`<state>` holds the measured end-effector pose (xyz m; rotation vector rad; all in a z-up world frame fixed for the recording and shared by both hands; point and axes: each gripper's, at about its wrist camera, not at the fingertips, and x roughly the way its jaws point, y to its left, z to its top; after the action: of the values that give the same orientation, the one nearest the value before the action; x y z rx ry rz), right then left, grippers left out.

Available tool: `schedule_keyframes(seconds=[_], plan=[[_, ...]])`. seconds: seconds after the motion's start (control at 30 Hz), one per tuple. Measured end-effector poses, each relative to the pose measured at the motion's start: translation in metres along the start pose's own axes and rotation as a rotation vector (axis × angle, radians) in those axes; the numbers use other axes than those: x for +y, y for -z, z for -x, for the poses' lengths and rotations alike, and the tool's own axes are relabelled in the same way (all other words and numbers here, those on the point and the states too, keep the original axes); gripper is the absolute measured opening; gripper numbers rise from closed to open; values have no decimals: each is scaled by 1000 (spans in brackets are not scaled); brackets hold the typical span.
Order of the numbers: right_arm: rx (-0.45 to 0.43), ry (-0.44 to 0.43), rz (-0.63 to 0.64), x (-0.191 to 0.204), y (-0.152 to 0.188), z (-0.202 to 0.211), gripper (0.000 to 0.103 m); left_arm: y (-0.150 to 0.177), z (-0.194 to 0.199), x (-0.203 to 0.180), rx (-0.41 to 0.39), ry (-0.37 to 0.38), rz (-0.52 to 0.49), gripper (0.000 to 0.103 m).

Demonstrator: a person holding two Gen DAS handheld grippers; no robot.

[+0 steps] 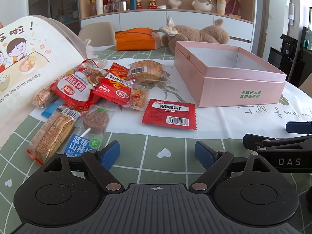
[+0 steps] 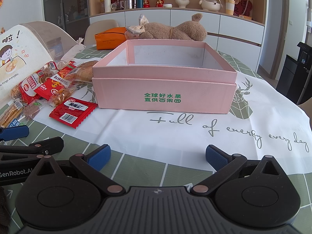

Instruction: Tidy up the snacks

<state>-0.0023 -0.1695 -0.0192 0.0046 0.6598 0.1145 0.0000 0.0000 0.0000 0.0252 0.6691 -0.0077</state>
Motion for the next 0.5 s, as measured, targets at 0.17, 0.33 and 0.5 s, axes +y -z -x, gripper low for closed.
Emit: schedule_keyframes(seconds=[0.17, 0.33, 0.5], plan=[[15, -8, 8, -2, -1, 1, 103, -3, 1, 3, 17, 13, 6, 88], [127, -62, 45, -7, -16, -3, 103, -27, 5, 23, 189, 91, 15, 76], [261, -102, 53, 2, -40, -14, 91, -57, 21, 68, 197, 63, -40, 75]])
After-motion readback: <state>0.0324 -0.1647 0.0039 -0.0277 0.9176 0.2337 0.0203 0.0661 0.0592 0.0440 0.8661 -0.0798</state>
